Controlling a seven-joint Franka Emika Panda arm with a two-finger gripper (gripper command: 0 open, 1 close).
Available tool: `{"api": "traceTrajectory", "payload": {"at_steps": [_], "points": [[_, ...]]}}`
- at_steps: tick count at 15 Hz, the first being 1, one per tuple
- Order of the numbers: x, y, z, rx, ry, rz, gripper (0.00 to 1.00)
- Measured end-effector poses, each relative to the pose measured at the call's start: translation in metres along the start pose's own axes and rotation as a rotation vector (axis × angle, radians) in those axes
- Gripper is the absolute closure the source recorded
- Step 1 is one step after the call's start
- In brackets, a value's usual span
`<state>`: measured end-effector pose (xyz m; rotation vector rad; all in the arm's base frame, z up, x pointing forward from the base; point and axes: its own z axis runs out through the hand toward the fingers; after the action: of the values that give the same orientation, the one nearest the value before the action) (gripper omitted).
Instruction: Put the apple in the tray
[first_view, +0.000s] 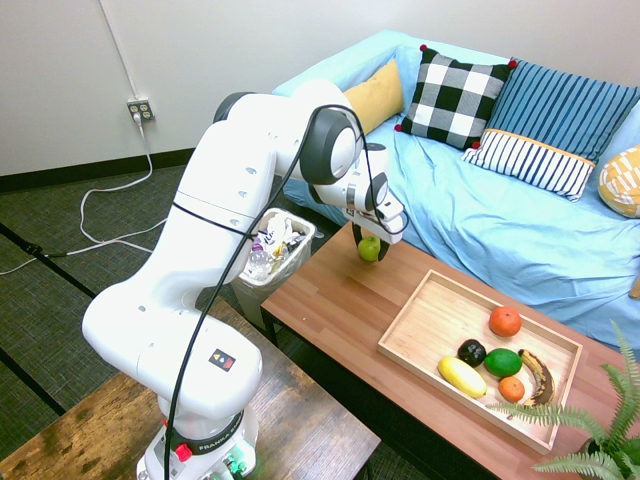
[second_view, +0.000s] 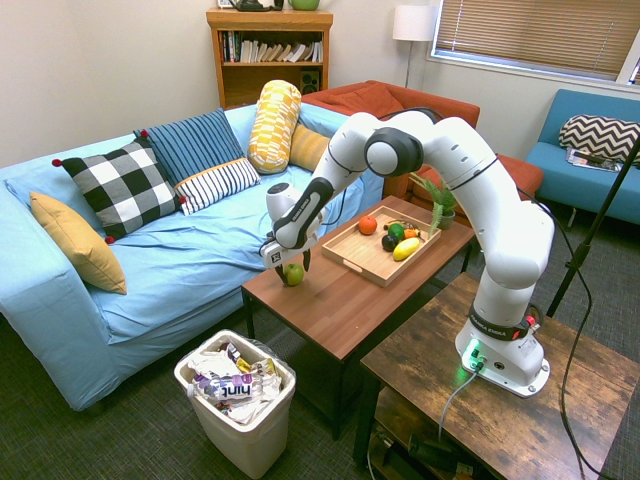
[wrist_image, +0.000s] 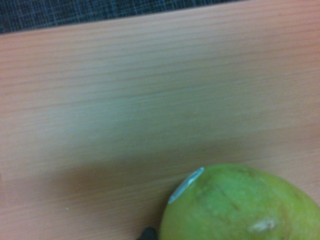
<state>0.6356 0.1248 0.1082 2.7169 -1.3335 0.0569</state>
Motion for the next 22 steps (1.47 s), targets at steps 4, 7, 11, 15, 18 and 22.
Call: {"api": "traceTrajectory", "payload": {"at_steps": [4, 7, 11, 15, 18, 22], "points": [[0.000, -0.002, -0.001, -0.004, -0.015, -0.001, 1.00], [0.011, 0.000, -0.011, 0.016, -0.013, 0.008, 1.00], [0.066, 0.022, -0.060, 0.080, 0.020, 0.051, 1.00], [0.128, 0.088, -0.090, 0.096, 0.060, 0.125, 1.00], [0.170, 0.145, -0.096, 0.092, 0.078, 0.177, 1.00], [0.197, 0.194, -0.080, 0.072, 0.044, 0.208, 1.00]]}}
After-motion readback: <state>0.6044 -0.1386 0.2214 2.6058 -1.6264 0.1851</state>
